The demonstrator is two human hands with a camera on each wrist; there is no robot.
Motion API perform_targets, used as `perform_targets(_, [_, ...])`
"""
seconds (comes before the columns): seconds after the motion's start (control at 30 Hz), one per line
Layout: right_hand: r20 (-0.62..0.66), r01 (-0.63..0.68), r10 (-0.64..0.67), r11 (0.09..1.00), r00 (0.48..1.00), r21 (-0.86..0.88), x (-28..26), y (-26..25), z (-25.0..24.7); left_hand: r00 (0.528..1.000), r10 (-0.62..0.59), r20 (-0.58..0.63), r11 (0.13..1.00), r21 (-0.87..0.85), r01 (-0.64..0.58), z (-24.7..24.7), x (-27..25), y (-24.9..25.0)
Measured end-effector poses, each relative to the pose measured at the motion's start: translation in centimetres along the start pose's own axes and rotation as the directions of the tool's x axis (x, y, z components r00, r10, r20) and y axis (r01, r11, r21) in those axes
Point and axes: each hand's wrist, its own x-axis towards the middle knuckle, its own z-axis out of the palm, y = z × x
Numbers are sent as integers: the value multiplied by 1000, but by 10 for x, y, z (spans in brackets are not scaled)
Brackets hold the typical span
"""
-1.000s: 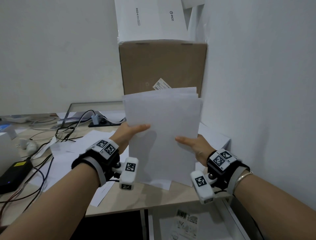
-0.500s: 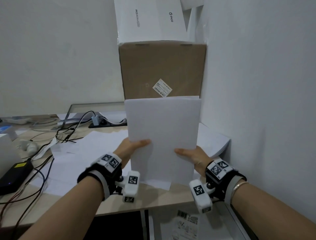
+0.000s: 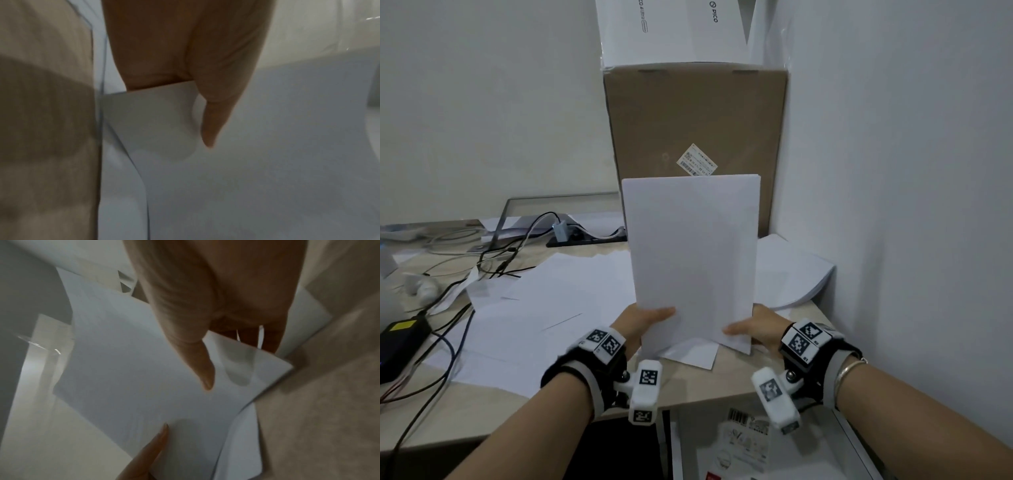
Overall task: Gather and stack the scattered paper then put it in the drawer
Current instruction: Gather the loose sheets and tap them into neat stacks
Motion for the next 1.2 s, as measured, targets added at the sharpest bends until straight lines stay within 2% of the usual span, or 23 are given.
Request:
perform_targets(0.03, [4,-27,27,999,1000,-47,-1,5,-3,998,-23,-57,1000,-6,22,1,5,-4])
perform_targets(0.1, [-58,-42,38,996,998,-78,-5,14,-11,995,-46,-93,999,10,47,5,12,-2])
perform_targets(0.27, [-252,56,-49,998,967,18,-17,8,-31,996,-74,-44,997,-12,73,30,20,20])
perform_targets(0.37, [-421,96,-73,995,904,33,-13,-1,-56,999,-34,-18,999,-28,34,48,29,28])
perform_targets(0.47, [-588,103,-51,993,808,55,-3,-8,-86,998,-30,-59,999,-14,30,60,34,30])
perform_targets(0.53, [-652,80,3,992,759,98,10,-12,-106,995,-44,-93,999,9,45,57,35,25])
perform_targets(0.63, [-651,16,120,980,750,200,25,-18,-128,991,-53,-119,997,56,60,46,34,12])
perform_targets(0.7, [-589,-14,130,980,797,197,29,-24,-133,989,-62,-135,994,79,73,36,32,4])
perform_targets(0.73, [-572,-78,184,976,799,205,28,-26,-136,988,-66,-142,993,90,80,32,31,1])
perform_targets(0.77, [-572,-168,234,972,786,166,26,-26,-137,986,-72,-149,991,101,88,28,30,-2])
perform_targets(0.8, [-634,-240,223,969,741,59,24,-24,-133,985,-75,-154,989,114,93,25,30,-4])
perform_targets(0.83, [-667,-287,145,952,731,-107,25,-20,-130,985,-77,-155,987,128,97,23,30,-6])
perform_targets(0.9, [-646,-321,85,912,758,-256,32,-17,-129,986,-81,-147,982,156,104,21,30,-7])
perform_targets(0.93, [-664,-378,118,888,739,-262,32,-17,-129,986,-84,-142,981,164,107,21,30,-7])
perform_targets(1.0, [-682,-401,80,856,727,-327,33,-16,-130,987,-91,-130,978,174,113,23,30,-7])
perform_targets(1.07, [-649,-389,29,820,760,-420,26,-15,-127,988,-97,-123,977,178,119,27,31,-7])
perform_targets(1.1, [-654,-392,34,823,756,-410,29,-11,-129,987,-97,-125,977,177,119,28,32,-8])
perform_targets(1.13, [-639,-345,69,883,766,-318,32,-8,-126,987,-92,-128,977,180,114,30,32,-8])
perform_targets(1.17, [-650,-290,121,944,751,-160,36,-8,-128,987,-85,-135,977,185,110,31,32,-9])
perform_targets(1.2, [-685,-238,146,970,714,-41,36,-11,-123,986,-74,-151,977,190,102,31,32,-10])
